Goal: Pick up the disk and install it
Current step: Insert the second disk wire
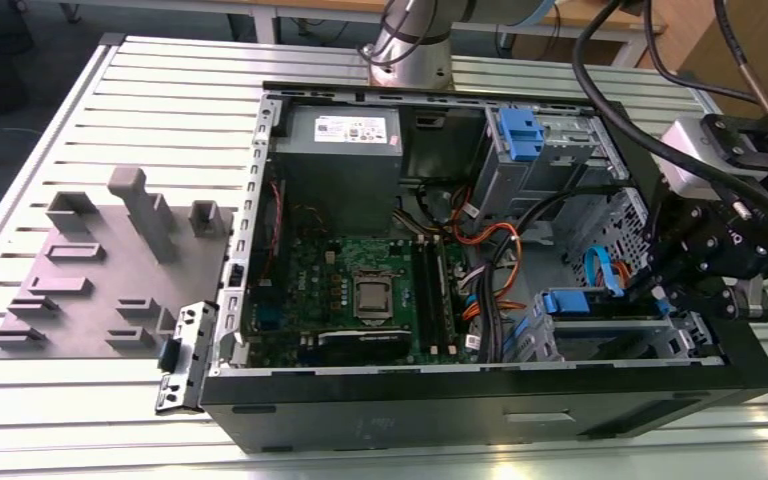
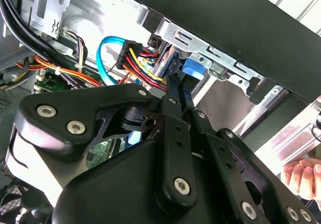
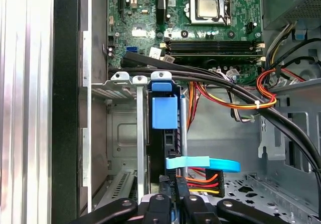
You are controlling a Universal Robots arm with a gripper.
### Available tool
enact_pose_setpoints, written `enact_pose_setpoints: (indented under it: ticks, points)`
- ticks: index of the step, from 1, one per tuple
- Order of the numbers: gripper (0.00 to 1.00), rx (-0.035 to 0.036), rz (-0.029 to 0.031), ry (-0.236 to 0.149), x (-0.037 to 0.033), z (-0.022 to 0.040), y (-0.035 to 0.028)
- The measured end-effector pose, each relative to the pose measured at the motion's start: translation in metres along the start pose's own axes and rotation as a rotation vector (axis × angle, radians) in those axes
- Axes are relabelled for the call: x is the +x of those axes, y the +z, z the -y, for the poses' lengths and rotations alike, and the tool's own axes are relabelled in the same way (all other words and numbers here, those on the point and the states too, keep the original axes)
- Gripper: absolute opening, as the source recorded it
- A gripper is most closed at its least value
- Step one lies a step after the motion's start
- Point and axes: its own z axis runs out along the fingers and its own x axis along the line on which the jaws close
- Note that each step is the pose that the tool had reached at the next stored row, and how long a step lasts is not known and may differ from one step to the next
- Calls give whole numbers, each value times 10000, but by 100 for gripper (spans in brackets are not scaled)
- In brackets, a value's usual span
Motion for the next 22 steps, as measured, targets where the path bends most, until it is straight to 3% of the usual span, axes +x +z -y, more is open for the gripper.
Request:
enact_pose_setpoints:
  ticks: [18,22]
  points:
    - [16,0,1,0,0,1,23]
    - [24,0,5,1,1,1,27]
